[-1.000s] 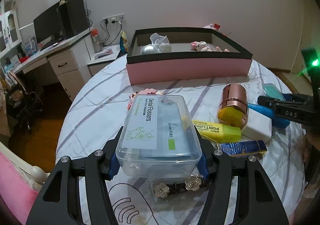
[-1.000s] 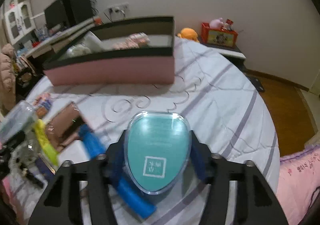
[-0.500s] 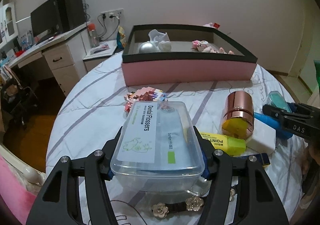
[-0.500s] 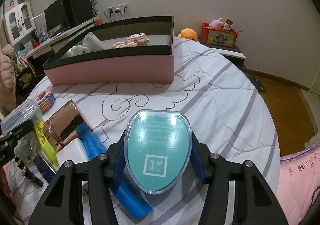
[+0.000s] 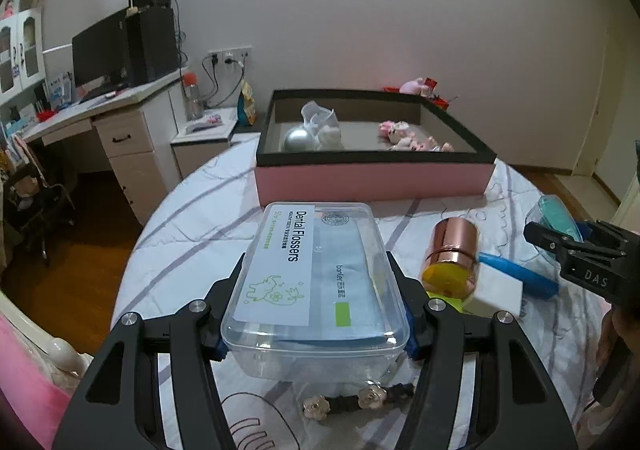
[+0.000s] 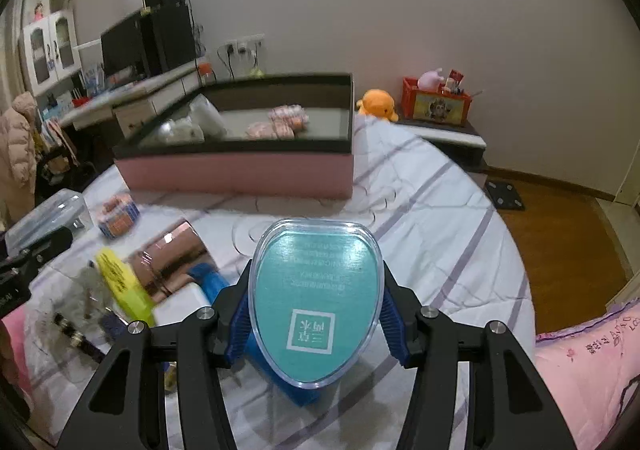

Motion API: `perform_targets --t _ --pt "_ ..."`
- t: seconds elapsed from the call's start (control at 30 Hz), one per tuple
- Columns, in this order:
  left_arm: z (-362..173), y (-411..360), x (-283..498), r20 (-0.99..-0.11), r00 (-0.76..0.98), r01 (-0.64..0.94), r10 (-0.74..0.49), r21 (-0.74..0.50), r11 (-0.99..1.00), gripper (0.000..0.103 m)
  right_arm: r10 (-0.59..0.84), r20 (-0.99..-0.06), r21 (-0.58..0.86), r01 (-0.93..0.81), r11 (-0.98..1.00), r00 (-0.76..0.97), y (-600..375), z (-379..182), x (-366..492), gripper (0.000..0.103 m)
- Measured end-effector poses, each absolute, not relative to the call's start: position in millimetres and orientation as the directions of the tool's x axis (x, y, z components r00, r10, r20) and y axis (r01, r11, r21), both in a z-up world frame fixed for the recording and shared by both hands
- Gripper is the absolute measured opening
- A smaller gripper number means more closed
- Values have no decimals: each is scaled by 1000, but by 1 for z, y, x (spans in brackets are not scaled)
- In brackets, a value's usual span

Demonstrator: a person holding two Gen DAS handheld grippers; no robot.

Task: Organize rigid objects
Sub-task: 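Carry the flossers box and teal case into the pink box and release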

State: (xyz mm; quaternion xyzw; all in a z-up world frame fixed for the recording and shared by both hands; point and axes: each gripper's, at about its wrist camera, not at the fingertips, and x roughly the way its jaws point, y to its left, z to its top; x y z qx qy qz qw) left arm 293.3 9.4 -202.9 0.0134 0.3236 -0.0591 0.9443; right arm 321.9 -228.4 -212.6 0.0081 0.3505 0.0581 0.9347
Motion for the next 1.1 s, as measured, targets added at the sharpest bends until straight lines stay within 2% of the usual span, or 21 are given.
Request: perform_targets --t 0.23,0.7,1.1 --pt "-186 4 279 -582 807 122 -97 3 993 62 136 -584 55 -128 990 800 -213 -181 301 55" --pt "-127 4 232 -419 906 75 -54 33 997 62 205 -425 39 -209 977 881 -173 -122 254 56" --pt "-107 6 224 -381 923 79 -57 42 996 62 230 -401 26 -240 971 887 -159 -107 254 56"
